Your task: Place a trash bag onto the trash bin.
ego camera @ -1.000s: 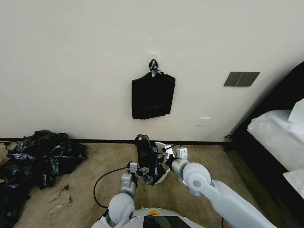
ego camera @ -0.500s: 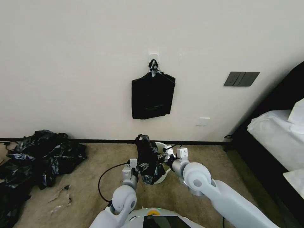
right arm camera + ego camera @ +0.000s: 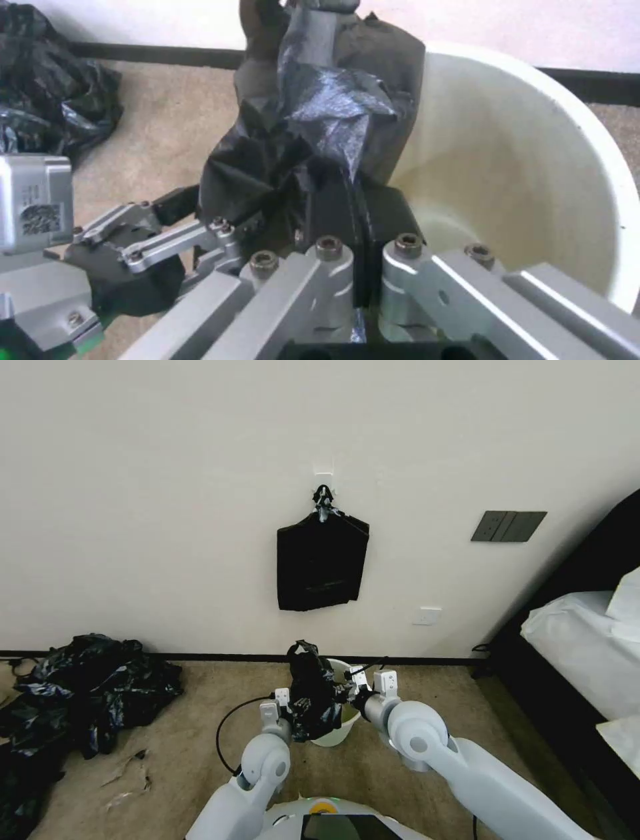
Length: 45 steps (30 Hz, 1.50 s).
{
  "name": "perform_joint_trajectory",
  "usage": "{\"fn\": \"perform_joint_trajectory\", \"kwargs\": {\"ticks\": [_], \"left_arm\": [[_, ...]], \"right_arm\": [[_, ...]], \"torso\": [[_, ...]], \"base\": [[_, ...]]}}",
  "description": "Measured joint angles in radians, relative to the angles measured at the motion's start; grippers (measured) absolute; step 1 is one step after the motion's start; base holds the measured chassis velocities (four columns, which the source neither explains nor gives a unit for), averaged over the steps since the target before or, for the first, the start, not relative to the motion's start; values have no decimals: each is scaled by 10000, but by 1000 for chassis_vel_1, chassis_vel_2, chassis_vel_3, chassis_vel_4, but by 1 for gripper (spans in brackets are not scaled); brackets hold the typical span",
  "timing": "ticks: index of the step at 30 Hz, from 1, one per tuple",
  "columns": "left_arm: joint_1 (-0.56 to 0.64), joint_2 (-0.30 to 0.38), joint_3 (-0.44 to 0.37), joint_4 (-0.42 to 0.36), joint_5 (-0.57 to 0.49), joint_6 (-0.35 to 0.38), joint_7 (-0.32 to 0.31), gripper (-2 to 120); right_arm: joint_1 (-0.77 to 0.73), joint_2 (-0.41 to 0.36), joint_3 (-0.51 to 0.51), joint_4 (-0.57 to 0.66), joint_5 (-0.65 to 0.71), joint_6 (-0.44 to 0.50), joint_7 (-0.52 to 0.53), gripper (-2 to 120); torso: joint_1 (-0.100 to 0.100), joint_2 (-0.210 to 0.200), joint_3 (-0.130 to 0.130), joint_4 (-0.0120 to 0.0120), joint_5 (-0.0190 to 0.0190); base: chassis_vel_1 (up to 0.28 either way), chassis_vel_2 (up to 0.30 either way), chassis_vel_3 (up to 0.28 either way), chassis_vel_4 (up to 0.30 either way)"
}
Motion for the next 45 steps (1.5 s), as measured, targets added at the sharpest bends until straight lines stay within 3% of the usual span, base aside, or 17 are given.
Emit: {"fn": "perform_joint_trajectory", "kwargs": {"ticks": [11,18,45], "left_arm": [[-227,-21,-32,262,-561,150,-307,26],[-293,-68,-30,349,-628,111,-362,7],[-75,79,-1104,114,-471,-1402,-336,7]], "right_arm": [[32,-164,6,-11,-12,1,-30,0],[-108,-122,32,-25,-82,12,-49,0],[-2752,-612,1851,1307,-925,532,325,0]], "torso": [[0,0,0,1,0],[0,0,0,0,0],[-1,0,0,0,0]], "base": [[0,0,0,0],[0,0,0,0],[0,0,0,0]]}}
